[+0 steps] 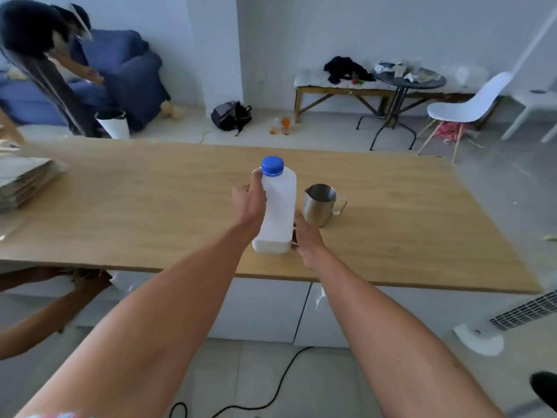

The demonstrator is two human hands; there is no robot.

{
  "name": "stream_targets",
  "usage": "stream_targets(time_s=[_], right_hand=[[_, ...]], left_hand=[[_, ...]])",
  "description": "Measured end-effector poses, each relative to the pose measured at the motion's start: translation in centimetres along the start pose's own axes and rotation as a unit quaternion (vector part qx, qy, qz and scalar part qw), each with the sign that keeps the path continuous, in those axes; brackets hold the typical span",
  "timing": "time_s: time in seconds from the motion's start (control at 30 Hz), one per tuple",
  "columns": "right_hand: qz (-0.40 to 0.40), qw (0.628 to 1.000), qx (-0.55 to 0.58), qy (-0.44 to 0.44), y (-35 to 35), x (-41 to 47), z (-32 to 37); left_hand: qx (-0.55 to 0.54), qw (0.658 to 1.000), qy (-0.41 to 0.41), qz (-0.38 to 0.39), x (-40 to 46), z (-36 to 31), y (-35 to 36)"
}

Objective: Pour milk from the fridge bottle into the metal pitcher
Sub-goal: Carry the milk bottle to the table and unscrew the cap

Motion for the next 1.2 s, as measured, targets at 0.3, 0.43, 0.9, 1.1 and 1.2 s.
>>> stream_targets(time_s=[0.3,0.43,0.9,1.1,1.2], right_hand=[[-0.037,0.999,0.020,0.019,-0.9,3.1,0.2],[-0.033,0.999,0.018,0.010,-1.3,3.8,0.0],[-0.295,0.844,-0.260,-0.366,-3.5,-0.7,10.7],[-0.219,0.719,-0.525,-0.399,0.6,-1.3,15.3],[-0.219,0.697,-0.598,-0.330,1.3,-0.8,16.1]], left_hand=[[0.007,1.000,-0.019,0.024,3.6,2.5,2.5],[0.012,0.999,-0.010,0.034,4.2,2.9,3.5],[0.062,0.998,0.019,0.026,3.3,2.9,3.3],[0.075,0.997,0.023,0.017,3.3,3.5,3.1],[0.062,0.997,0.026,0.024,3.3,3.5,3.3]])
Point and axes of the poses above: each hand's wrist, its own x-axis towards the middle knuckle, its own y-axis out of the palm, z = x × y, the point moved 5 cm from there along x, towards the middle knuckle, and after that the axes turned 4 degrees about -y, right-handed, at the moved point
